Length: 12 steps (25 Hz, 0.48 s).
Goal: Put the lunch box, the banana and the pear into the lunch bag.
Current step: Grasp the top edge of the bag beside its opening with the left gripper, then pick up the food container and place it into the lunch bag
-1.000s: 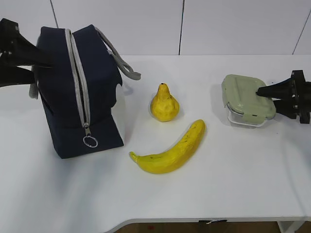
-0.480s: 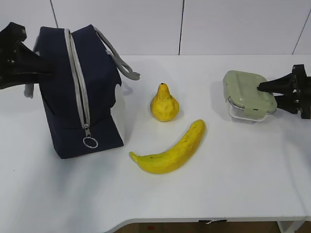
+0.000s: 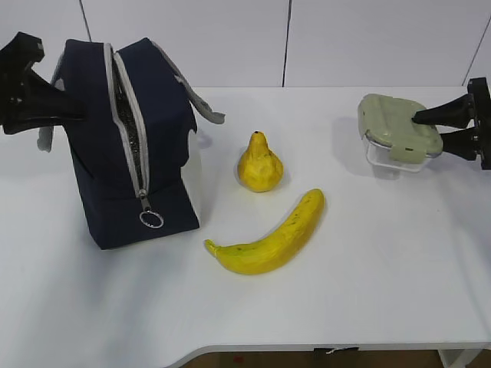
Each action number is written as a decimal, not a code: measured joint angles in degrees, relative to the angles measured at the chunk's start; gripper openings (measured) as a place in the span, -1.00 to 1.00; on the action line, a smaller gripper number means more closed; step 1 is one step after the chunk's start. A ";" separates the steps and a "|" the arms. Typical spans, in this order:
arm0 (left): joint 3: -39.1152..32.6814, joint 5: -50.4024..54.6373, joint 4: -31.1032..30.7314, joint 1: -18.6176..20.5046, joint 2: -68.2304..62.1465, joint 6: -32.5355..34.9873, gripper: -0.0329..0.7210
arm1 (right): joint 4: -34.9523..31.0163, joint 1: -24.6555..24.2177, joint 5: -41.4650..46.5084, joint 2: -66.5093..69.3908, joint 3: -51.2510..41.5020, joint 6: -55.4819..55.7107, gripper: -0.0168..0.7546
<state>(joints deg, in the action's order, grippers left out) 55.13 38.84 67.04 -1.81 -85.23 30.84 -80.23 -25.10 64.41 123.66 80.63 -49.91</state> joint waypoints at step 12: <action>0.00 3.73 0.67 0.00 -0.17 1.02 -0.91 | 1.10 5.85 1.05 -3.33 5.01 7.32 -0.04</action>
<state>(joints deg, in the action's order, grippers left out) 55.13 42.57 67.71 -1.81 -85.40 31.85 -79.12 -19.25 65.46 120.33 85.64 -42.59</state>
